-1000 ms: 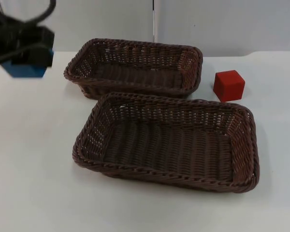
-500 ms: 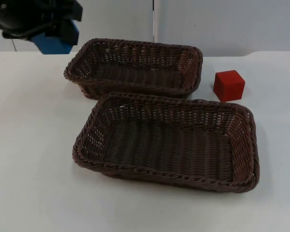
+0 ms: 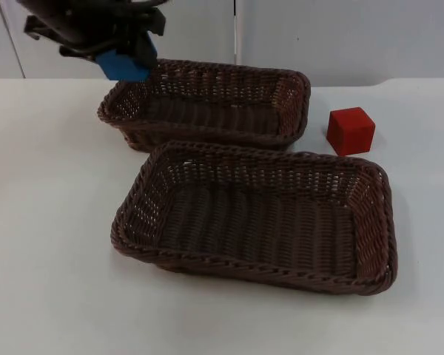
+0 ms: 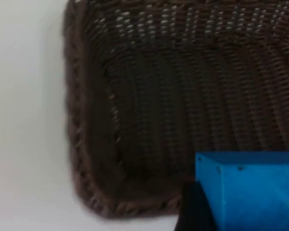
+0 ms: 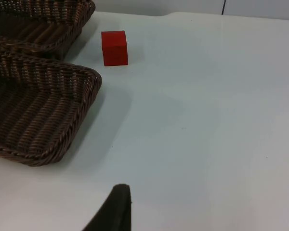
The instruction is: Pick up one cube with the left hand and place it into the upper basket. Pick up one cube with the right hand and place it into the lower basket.
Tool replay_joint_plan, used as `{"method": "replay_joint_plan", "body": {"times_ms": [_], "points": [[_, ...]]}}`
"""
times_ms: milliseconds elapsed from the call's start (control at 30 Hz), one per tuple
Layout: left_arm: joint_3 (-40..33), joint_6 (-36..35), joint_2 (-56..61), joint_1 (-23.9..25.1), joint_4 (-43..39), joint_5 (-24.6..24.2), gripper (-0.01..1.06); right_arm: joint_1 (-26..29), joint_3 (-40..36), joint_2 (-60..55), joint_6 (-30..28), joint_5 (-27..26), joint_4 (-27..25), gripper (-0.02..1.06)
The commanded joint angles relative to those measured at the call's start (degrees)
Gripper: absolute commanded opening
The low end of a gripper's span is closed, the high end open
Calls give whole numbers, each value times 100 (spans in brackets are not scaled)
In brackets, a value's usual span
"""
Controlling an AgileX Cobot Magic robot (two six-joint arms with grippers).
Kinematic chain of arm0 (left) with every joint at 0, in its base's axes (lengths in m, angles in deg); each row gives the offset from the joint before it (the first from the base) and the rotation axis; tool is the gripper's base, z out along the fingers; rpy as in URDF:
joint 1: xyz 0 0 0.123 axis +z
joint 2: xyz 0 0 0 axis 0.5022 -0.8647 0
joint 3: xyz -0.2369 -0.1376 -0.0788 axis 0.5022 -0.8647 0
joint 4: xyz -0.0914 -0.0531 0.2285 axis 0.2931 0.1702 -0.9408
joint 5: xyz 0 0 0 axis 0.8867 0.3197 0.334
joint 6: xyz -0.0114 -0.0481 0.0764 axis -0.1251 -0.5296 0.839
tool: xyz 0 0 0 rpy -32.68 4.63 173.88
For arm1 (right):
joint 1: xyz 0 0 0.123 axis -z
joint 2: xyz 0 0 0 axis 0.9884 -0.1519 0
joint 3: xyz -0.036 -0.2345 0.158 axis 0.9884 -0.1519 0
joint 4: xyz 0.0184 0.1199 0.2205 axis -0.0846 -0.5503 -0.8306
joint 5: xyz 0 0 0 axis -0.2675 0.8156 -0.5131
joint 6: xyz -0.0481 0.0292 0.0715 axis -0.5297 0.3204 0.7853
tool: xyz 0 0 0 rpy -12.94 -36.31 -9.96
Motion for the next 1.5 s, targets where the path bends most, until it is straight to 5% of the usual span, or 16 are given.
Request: {"method": "replay_joint_plan", "body": {"times_ms": [0,633,1233,1367,1467], "points": [[268,97,-184,-120,104,-71,0,33,-3,27,-27,-6,23,105],[2612,109,-2254,-673,26,-175,0,33,-3,27,-27,-6,23,105],[2640,109,-2788,-673,33,131,1,33,-3,27,-27,-6,23,105],[2640,109,-2788,-673,43,103,21,33,-3,27,-27,-6,23,105],[2640,109,-2788,-673,144,64,60,33,-3,27,-27,-6,23,105]]}}
